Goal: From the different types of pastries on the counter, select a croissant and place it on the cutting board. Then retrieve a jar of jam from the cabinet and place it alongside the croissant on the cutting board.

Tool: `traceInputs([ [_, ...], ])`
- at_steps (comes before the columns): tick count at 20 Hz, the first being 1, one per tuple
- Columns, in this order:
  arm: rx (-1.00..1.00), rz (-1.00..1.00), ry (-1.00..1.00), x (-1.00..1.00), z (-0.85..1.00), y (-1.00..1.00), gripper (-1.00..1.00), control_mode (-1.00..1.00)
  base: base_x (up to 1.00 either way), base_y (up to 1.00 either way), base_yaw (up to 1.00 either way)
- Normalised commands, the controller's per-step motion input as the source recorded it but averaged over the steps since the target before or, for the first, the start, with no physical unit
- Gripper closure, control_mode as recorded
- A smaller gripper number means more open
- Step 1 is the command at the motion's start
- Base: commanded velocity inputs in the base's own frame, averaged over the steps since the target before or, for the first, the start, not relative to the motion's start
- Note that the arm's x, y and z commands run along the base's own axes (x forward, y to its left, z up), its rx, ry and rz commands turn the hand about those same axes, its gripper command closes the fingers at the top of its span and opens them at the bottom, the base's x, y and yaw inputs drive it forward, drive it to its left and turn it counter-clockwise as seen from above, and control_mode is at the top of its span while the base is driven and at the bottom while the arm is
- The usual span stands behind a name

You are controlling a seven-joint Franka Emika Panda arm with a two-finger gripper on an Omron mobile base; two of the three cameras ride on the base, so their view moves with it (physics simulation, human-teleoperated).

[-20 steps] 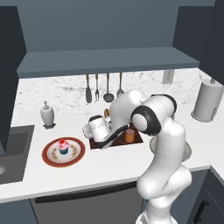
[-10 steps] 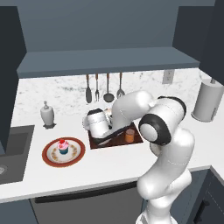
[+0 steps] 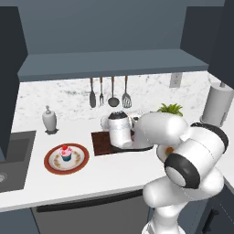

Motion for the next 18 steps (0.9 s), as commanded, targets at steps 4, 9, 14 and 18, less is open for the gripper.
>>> traceInputs([
  [4, 0.13, 0.19, 0.34, -0.71, 0.31, -0.68, -1.0, -1.0, 0.0, 0.0, 0.0],
  [9, 0.08, 0.4, 0.39, -0.56, 0.18, -0.4, -1.0, -1.0, 0.0, 0.0, 0.0],
  [14, 0.04, 0.54, 0.44, -0.45, 0.03, -0.19, -1.0, -1.0, 0.0, 0.0, 0.0],
  [18, 0.04, 0.15, 0.15, -0.23, 0.0, -0.2, -1.0, -1.0, 0.0, 0.0, 0.0],
])
